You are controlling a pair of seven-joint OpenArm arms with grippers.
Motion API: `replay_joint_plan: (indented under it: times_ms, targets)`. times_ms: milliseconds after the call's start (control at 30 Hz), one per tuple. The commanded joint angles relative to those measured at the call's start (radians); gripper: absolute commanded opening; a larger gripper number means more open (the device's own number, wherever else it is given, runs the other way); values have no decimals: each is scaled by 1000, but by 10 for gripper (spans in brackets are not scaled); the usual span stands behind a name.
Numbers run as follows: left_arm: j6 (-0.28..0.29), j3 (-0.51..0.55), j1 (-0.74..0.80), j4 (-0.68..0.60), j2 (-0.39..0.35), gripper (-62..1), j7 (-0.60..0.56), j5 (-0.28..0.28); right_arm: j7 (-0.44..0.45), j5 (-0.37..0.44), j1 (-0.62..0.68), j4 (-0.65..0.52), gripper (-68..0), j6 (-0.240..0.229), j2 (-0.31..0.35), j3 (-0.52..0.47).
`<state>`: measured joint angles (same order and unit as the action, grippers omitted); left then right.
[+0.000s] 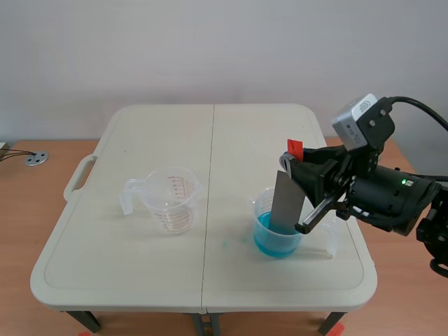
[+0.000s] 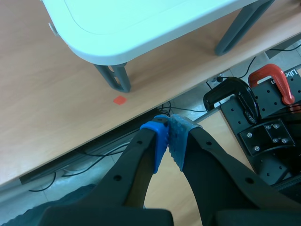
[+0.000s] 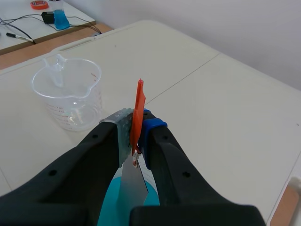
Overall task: Hold the metal plate by the orange handle, dip it into the blue solution, take it out and point at it, then put the plate back in the beaker on the left.
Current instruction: 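Hold the plate still in the solution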
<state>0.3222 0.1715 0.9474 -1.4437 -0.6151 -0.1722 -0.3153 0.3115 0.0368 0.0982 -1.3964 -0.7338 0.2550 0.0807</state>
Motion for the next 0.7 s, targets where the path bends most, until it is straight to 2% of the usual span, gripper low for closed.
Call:
replay_joint_plan:
  times_ms: [0,400,667]
  targets:
    - [3,1,-3,-16,5,-588,-11,-6,2,8,5,-35,-662,-12,4,-4]
    - [5,-2,-36,-10,5,-588,-10,-6,-25,8,8,-163,-662,-12,8,-4]
    - [5,-2,-68,-10,4,-588,-10,-6,-77,24,8,-255,-662,-12,8,-4]
